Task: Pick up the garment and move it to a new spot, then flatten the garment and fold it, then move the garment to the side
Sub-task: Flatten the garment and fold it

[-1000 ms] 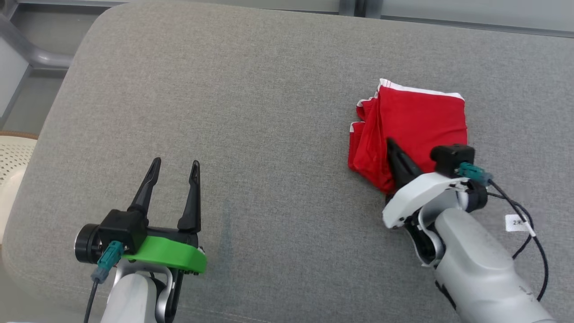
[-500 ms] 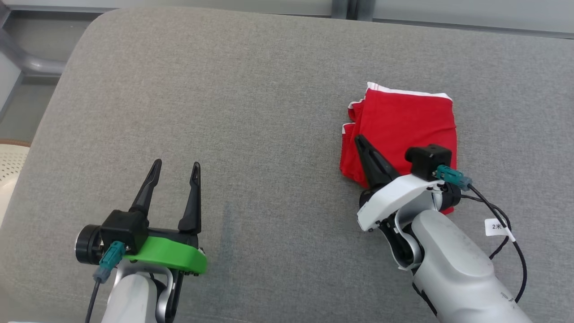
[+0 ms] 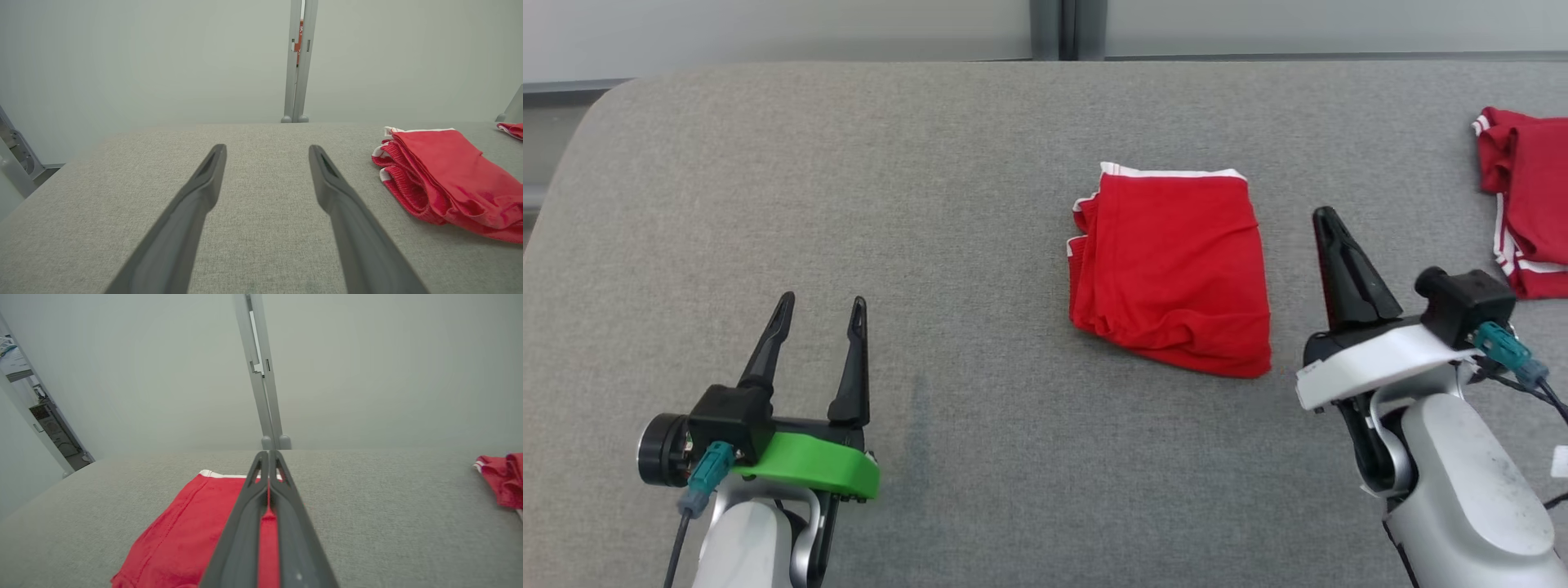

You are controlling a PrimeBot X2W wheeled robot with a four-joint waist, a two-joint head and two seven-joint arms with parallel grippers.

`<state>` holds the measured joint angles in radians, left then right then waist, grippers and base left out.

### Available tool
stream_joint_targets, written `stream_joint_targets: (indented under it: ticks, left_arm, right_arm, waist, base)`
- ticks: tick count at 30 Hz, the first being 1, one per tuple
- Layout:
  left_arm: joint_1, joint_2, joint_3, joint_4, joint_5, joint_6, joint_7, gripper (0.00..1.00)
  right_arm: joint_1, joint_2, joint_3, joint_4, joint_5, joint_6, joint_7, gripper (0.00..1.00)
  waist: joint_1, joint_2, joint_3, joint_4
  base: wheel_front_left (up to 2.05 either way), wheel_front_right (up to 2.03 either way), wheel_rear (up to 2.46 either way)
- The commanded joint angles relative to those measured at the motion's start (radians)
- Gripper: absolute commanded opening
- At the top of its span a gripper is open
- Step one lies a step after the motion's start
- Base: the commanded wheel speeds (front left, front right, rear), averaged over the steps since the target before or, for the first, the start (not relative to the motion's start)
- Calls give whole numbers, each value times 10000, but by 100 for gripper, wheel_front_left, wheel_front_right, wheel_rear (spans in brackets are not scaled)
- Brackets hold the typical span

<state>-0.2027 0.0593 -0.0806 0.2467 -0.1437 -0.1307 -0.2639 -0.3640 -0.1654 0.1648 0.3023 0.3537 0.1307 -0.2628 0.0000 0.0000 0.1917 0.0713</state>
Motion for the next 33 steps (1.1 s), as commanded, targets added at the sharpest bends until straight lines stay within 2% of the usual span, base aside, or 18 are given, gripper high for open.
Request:
stream_joint_targets:
  ticks: [1,2,3,5,6,7,8,16,33]
  left_arm:
    - [105,86,68,9,37,1,2,100]
    - [130,91,98,7,44,1,2,100]
    - [183,108,159,-3,55,1,2,100]
    - [286,139,270,-3,67,1,2,100]
    - [326,145,329,0,67,1,2,100]
    - [372,151,380,-1,68,1,2,100]
    - [438,154,434,2,76,1,2,100]
    - [774,205,713,13,148,1,2,100]
    - [1546,138,1190,-301,336,66,2,100]
  right_arm:
    - [340,-44,-184,-231,-139,-3,-23,0]
    - [499,-51,-289,-368,-177,-3,-25,2]
    - [702,-57,-357,-504,-229,-3,-25,8]
    - [1017,-73,-455,-728,-394,-3,-25,34]
    - [1192,-38,-550,-860,-466,-3,-25,53]
    - [1347,22,-612,-950,-528,-3,-25,95]
    - [1523,97,-696,-1057,-600,-3,-25,100]
    - [2499,433,-1143,-1704,-921,-3,-25,100]
    - [3626,781,-1658,-2135,-1238,-3,-25,100]
  waist:
    - [0,0,-222,-345]
    - [0,0,-252,-396]
    - [0,0,-296,-472]
    - [0,0,-390,-592]
    - [0,0,-439,-640]
    - [0,0,-484,-679]
    - [0,0,-542,-720]
    - [0,0,-850,-780]
    - [0,0,-1339,-596]
  base:
    - [0,0,0]
    - [0,0,0]
    - [0,0,0]
    - [0,0,0]
    - [0,0,0]
    - [0,0,0]
    - [0,0,0]
    - [0,0,0]
    - [0,0,0]
